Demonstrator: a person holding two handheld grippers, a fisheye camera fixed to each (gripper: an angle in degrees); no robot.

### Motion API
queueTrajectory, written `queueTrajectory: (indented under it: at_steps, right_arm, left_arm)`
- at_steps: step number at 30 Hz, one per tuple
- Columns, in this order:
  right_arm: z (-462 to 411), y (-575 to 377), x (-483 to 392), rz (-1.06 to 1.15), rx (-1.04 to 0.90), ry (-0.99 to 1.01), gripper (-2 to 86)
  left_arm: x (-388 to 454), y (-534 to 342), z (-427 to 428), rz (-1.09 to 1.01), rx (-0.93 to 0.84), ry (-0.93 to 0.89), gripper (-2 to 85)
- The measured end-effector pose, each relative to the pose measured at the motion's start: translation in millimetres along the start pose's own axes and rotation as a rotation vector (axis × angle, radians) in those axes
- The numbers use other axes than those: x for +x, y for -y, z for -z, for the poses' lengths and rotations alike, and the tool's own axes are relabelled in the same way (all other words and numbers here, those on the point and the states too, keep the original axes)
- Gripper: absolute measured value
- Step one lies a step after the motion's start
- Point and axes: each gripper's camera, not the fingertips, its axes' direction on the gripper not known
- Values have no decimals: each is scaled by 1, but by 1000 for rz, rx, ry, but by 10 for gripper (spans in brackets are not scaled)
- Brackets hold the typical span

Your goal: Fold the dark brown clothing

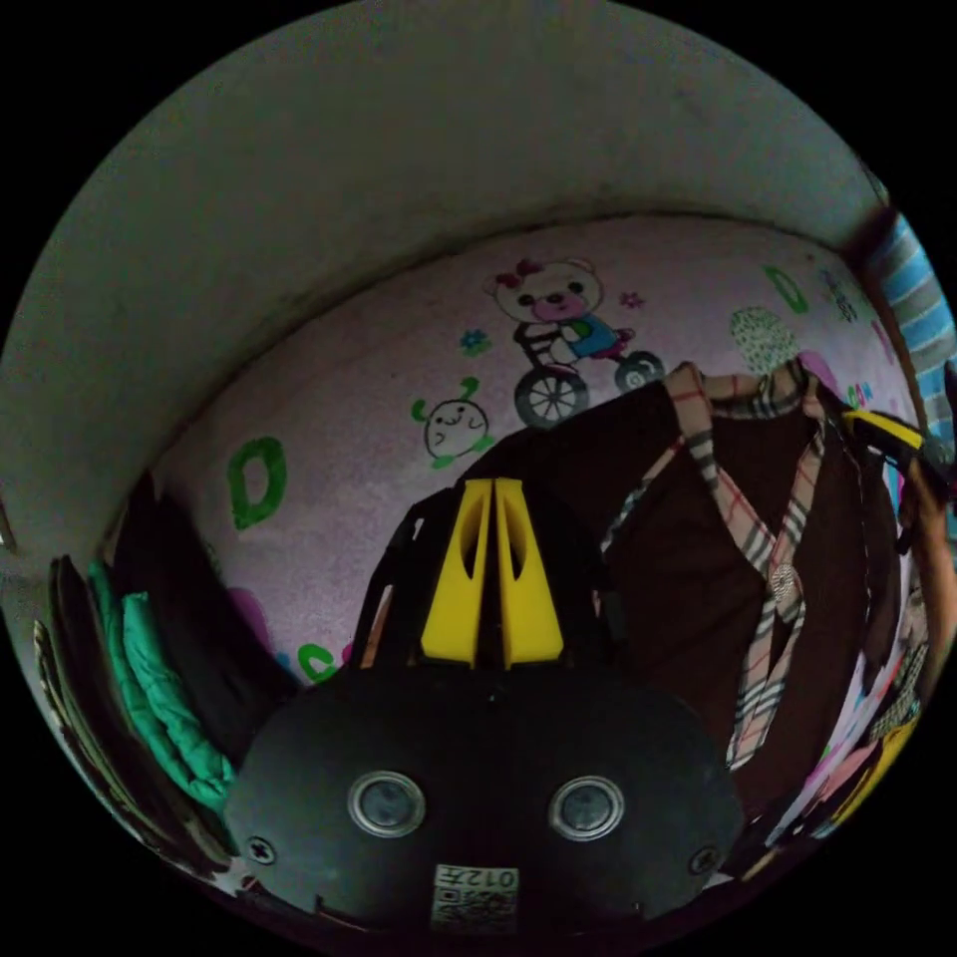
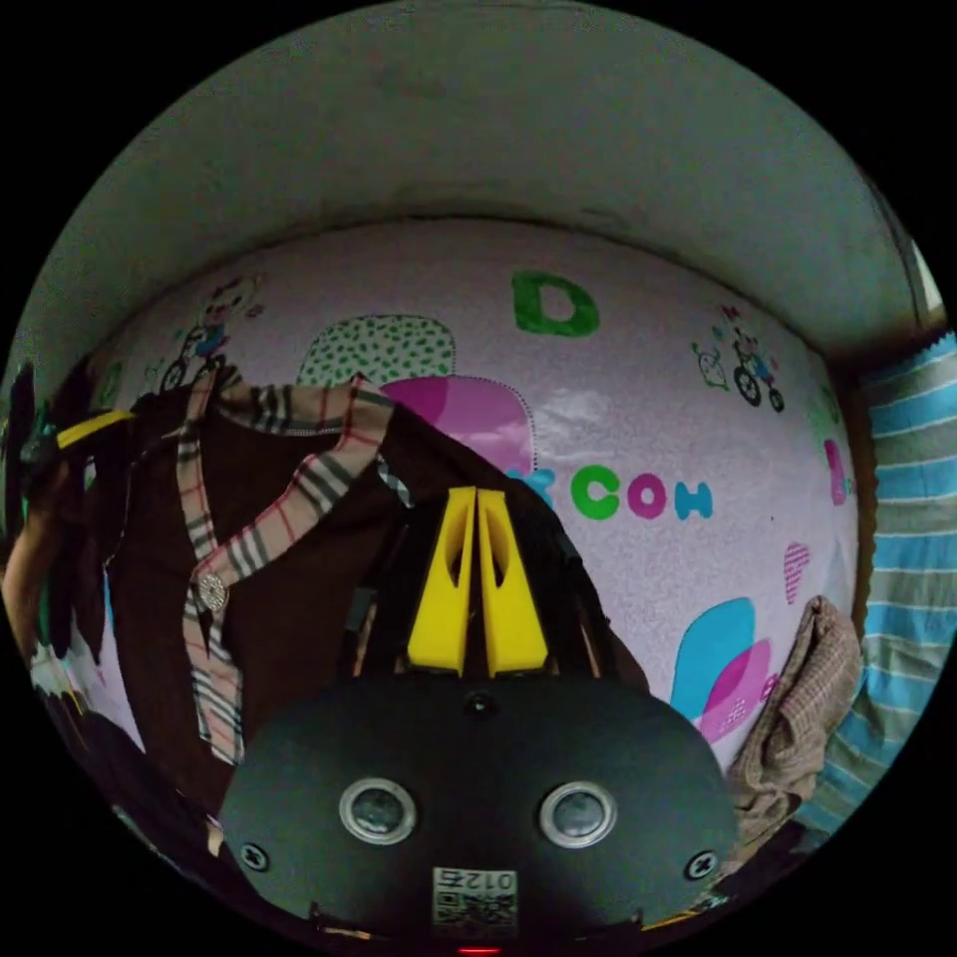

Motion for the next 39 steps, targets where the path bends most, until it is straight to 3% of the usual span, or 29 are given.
queueTrajectory:
  at_steps: [3,5,10,18,31,39]
  right_arm:
    - [16,-10,1,-74,111,41,-9]
    - [28,-19,-14,-7,191,139,-7]
    - [16,-9,-81,216,102,411,26]
    - [-7,-9,-140,315,73,303,48]
    - [-15,-19,-181,440,113,118,-9]
    - [-4,-31,-160,340,146,212,-8]
  left_arm:
    - [-7,-4,10,53,41,-19,1]
    - [4,-9,23,-16,102,-50,1]
    - [32,-13,24,-147,78,-11,1]
    - [0,-34,6,-66,32,10,1]
    - [-27,-52,-6,-29,39,2,0]
    - [-47,-63,2,15,94,-21,2]
